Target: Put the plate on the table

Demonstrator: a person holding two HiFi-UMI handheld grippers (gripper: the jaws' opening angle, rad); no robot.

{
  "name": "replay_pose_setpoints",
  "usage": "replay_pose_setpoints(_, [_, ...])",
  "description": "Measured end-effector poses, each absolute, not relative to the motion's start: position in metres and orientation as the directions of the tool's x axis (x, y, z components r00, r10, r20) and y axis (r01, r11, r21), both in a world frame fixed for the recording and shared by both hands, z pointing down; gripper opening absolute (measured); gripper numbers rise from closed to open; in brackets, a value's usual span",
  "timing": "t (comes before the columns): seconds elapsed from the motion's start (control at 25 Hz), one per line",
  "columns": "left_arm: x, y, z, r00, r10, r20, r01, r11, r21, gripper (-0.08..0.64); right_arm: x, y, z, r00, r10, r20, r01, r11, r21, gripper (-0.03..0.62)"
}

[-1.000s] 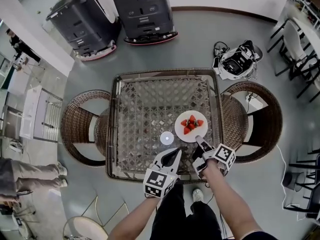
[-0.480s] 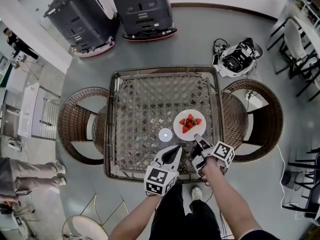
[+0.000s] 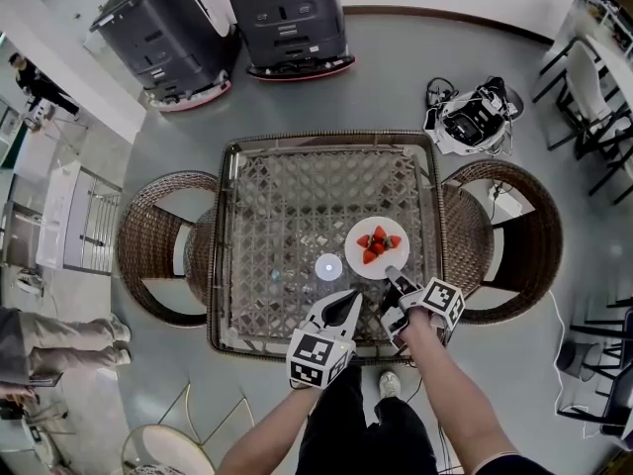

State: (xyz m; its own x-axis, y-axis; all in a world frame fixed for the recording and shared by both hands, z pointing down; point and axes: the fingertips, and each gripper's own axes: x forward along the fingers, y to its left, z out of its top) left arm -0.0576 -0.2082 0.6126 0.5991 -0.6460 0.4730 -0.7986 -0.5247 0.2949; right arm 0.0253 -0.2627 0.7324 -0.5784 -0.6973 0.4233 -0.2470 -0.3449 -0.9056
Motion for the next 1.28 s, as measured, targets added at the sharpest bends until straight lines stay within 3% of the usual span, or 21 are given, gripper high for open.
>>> replay_pose_setpoints(0.68, [-0.055,-0.212,0.6,0.627,-0.629,0.46,-0.777,-0.544,0.317,0.006,0.025,-0.261,0.739,-0.488,-0.574,0.657,-0.487,-0.446,-0.751,0.041])
replay_pose_setpoints(1.28, [-0.062,-0.215,0.595,0.645,-0.619,0.449,-0.763,-0.551,0.337,0.006,0.03,-0.266,0.733,-0.322,-0.455,0.83,-0.803,-0.334,-0.494,0.097])
